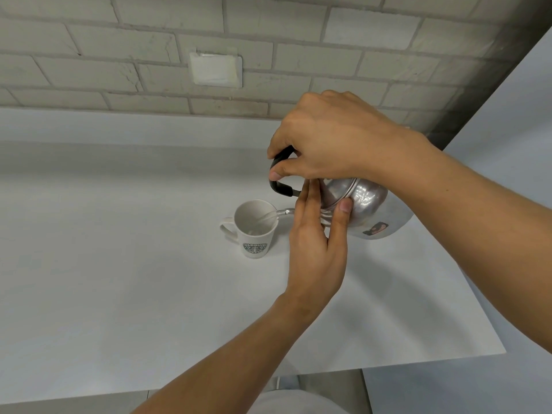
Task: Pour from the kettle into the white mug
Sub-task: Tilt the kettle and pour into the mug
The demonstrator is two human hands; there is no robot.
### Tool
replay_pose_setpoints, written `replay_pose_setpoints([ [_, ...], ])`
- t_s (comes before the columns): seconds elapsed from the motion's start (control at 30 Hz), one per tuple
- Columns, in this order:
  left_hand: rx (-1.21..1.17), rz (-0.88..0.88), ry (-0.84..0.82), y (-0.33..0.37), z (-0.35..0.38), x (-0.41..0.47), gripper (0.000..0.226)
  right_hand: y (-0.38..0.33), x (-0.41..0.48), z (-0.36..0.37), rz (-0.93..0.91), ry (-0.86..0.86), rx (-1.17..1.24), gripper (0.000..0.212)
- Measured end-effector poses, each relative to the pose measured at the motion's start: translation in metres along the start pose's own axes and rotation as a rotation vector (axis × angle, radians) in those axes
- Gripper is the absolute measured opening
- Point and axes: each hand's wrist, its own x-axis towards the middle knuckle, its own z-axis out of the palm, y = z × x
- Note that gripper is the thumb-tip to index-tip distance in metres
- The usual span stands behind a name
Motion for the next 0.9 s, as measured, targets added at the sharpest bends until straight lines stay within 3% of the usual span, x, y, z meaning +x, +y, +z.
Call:
replay_pose_setpoints([
  [0.9,-0.004,0.011,0.015,0.0018,0.0004,-0.0014,0.055,-0.0066,0.0012,-0.0058,0.013,-0.012,-0.040,0.039],
])
